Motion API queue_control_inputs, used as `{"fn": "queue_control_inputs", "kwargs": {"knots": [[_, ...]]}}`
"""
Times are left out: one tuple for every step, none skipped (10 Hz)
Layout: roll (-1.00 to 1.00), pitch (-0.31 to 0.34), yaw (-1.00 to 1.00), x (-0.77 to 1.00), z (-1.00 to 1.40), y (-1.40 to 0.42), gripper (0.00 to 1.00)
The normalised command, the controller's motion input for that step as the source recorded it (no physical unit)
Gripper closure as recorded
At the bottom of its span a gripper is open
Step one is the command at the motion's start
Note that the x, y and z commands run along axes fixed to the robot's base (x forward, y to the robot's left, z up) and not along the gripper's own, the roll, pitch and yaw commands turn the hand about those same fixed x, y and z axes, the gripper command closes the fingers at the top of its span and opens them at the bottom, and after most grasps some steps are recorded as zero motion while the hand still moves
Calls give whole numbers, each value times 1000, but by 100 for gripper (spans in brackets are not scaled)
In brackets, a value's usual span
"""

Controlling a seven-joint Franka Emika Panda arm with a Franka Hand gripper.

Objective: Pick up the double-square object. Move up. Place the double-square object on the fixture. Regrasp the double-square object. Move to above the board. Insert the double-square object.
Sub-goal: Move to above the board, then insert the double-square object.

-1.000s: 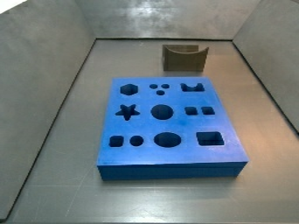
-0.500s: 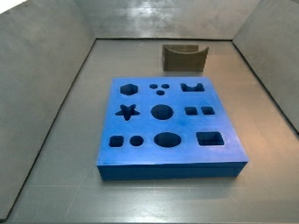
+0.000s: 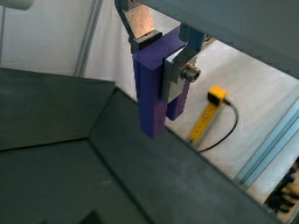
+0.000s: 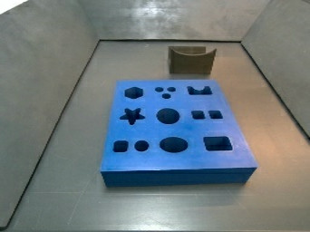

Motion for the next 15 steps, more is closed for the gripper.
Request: {"fn": "queue_control_inputs", "kwargs": {"knots": [[-1000, -123, -187, -569, -165, -1000, 100], [-1000, -124, -200, -582, -165, -1000, 100], [-1000, -120, -207, -592, -165, -1000, 100], [-1000, -125, -211, -604, -164, -1000, 100], [-1000, -131, -212, -614, -167, -1000, 100], [-1000, -138, -208, -633, -169, -1000, 100], [-843, -118, -172, -640, -168, -1000, 100], [-530, -100, -98, -668, -170, -1000, 100], [-410, -89, -72, -680, -171, -1000, 100], [-188, -69, -14, -382, -88, -528, 100], [-112, -47, -4, -217, -51, -284, 100], [0, 0, 0, 54, 0, 0, 100], [0, 0, -54, 194, -129, -6, 100], [-83, -71, -160, 334, -331, 0, 100], [-151, -149, -157, 463, -411, -9, 100]]}}
